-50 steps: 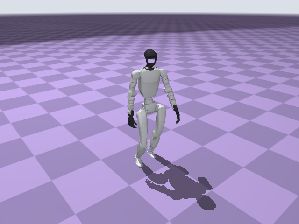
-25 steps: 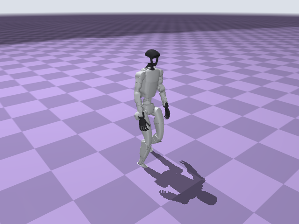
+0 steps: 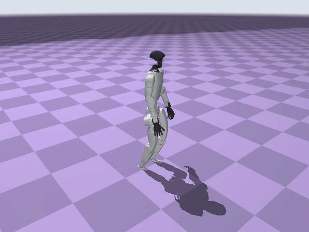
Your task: Walk
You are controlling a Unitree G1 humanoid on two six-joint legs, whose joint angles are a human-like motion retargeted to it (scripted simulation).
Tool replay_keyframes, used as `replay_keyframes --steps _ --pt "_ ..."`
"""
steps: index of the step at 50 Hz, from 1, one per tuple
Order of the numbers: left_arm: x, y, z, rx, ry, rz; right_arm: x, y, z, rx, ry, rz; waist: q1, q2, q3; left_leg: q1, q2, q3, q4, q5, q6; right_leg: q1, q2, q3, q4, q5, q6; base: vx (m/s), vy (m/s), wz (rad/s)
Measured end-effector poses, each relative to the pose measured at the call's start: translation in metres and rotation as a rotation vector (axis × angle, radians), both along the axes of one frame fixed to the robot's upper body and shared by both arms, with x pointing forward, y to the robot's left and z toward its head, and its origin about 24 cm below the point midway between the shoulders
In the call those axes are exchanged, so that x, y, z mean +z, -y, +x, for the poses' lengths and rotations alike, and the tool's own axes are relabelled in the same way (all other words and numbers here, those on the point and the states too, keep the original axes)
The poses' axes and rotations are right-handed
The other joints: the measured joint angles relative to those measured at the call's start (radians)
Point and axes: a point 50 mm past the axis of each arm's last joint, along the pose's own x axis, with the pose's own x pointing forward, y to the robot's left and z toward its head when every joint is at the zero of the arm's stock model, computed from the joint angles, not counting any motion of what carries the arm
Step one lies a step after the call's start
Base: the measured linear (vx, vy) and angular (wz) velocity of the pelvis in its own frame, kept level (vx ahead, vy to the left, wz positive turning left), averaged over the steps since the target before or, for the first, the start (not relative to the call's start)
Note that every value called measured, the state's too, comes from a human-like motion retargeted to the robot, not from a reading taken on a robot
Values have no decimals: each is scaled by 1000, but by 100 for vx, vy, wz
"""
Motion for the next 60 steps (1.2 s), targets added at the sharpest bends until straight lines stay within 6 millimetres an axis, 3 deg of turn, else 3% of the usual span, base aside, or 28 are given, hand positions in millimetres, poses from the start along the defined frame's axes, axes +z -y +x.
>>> replay_keyframes --steps 8,15,25,29,38,48,51,55,60 --pt "4 5 16 -24 32 -4 -5 -6 -11 34 -40 1 -38 -18 14 64 -82 -41 -90 31 11 -49 -95 -6 212 -64 -13 5 8 56" --pt "5 11 22 -65 25 -6 -3 -13 -3 84 -17 7 -113 -80 33 125 -207 -108 -190 87 27 -229 -174 147 520 -105 -10 6 8 72" --pt "0 15 13 -75 -14 -12 1 -24 11 125 24 30 -187 -88 25 222 -225 -203 -354 144 35 -451 -137 241 473 -19 23 14 4 42" --pt "0 15 12 -74 -21 -21 2 -25 15 125 33 38 -194 -51 19 249 -172 -221 -392 135 35 -494 -75 231 323 58 45 21 -1 7" --pt "-4 13 0 -84 -52 -34 0 -22 8 60 25 60 -191 -45 10 274 -145 -241 -303 40 48 -543 -33 222 130 168 101 25 -5 6" --pt "-2 19 7 -101 -29 -45 -5 -11 -9 -64 -16 54 -189 -1 -16 275 -63 -150 -70 -52 0 -499 28 193 168 254 86 34 -11 27" --pt "-1 22 10 -103 -13 -53 -6 -8 -13 -88 -23 43 -184 30 -26 244 -20 -151 71 -22 -48 -468 72 178 179 231 52 35 -16 14" --pt "1 29 18 -123 20 -67 -5 -5 -13 -98 -16 23 -177 82 -35 159 78 -119 340 105 -129 -415 143 148 170 204 3 34 -15 18" --pt "8 38 36 -176 87 -73 -1 0 -3 -72 27 -11 -153 134 -40 -11 209 -72 688 190 -138 -345 224 126 129 174 -43 35 -12 13"
